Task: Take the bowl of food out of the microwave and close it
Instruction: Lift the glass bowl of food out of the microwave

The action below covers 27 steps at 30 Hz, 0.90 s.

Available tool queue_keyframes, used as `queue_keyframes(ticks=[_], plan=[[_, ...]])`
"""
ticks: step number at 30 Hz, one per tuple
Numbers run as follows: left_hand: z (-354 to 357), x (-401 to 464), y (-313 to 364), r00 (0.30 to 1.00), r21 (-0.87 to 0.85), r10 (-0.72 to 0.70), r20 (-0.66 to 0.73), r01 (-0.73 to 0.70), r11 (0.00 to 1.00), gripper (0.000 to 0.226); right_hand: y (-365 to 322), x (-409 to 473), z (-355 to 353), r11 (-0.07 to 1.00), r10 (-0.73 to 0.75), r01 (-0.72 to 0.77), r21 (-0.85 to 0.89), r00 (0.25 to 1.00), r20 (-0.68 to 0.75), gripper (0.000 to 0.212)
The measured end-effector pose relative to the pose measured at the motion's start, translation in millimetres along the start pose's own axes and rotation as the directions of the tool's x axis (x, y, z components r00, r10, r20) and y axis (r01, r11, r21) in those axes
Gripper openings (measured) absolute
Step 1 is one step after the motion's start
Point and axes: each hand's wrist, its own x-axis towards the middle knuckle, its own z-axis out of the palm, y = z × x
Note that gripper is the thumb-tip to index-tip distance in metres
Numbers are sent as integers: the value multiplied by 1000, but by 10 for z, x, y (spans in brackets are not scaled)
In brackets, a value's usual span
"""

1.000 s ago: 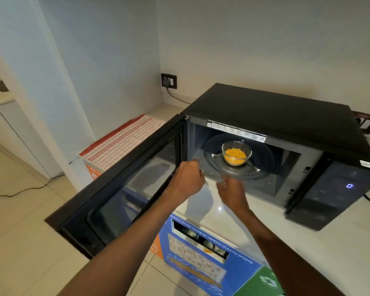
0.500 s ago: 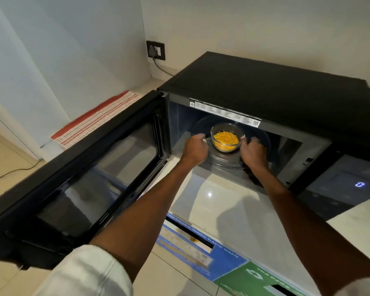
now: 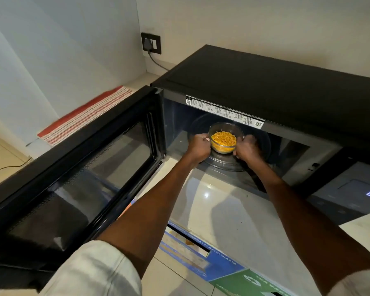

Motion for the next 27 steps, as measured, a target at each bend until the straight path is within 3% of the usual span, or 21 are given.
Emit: queue_keyframes(ticks=[5,11,15,21,27], plan=[[-76,-73,-46,999,-130,-31,-18,29,991,29,-78,-205,-22,1000,-9,9,-13,1000,20,31],[-356,-284,12,989,-179,-64,-133,39,983,33,-299,-640,-58,994,-105,106,20,993,-51,39],[-559,-555,78,988,-237,-65,-139,31,971,25,-430,-979,-80,979,-188,187,-82,982,-5,40],[-858,-1097,48,984,-363,-110,-138,53,930,24,-614,-1578,-60,967,-240,233,-100,968,-70,47],[-1098,-1598,185,972,-325,-81,-219,6,946,21,-771,-2193,-106,972,-234,231,-37,967,-98,56]])
